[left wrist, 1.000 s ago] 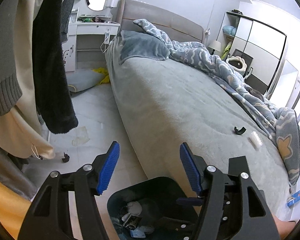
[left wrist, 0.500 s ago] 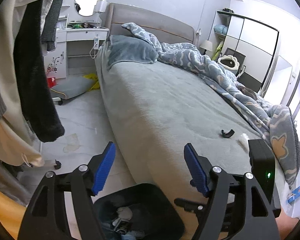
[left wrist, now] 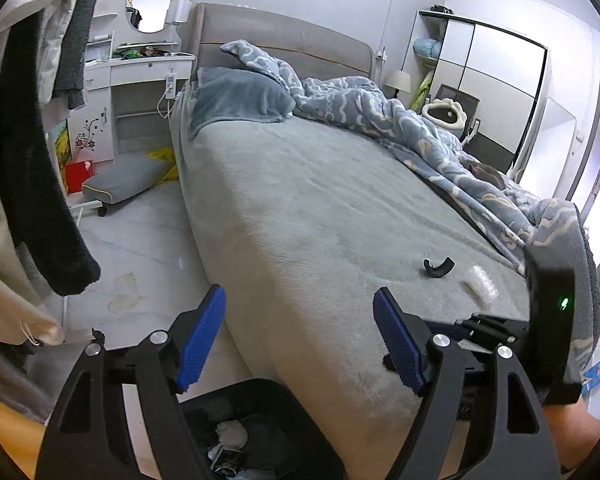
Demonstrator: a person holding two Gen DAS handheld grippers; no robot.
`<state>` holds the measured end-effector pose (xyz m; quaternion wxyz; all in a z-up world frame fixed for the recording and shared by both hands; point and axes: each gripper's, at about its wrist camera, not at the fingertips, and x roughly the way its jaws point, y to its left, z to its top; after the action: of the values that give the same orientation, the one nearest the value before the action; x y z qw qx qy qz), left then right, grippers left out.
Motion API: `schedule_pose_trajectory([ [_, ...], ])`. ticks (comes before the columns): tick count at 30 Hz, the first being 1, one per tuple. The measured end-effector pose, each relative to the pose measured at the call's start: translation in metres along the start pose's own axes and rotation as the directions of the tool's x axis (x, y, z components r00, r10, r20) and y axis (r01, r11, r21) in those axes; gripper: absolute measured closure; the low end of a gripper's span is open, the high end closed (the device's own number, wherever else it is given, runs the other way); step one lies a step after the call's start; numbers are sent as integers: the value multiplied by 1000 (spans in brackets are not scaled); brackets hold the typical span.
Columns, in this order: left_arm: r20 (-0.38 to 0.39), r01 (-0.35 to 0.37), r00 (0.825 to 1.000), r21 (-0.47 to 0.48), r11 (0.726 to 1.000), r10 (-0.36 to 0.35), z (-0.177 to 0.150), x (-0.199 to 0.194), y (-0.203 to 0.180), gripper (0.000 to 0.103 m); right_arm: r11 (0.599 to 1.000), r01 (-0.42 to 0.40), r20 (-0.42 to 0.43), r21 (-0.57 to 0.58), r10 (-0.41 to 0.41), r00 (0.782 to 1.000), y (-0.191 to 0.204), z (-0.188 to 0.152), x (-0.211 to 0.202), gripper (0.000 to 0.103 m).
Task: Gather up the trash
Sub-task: 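Move both tools away from the bin back over the bed, then close the right tool on the clear bubble-wrap bundle and lift it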
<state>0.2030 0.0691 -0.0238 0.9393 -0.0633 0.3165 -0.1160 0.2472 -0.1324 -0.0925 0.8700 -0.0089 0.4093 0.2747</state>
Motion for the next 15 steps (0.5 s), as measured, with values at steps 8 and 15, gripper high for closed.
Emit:
schedule_pose_trajectory([
  [8, -22, 16, 1000, 18, 1000, -15, 5, 25, -21, 24, 998, 58, 36, 34, -59, 998, -39, 8, -14, 40],
  [15, -41, 36, 999, 26, 999, -35, 9, 50, -42, 23, 994, 106, 42, 41, -108, 993, -70, 8, -22, 40],
])
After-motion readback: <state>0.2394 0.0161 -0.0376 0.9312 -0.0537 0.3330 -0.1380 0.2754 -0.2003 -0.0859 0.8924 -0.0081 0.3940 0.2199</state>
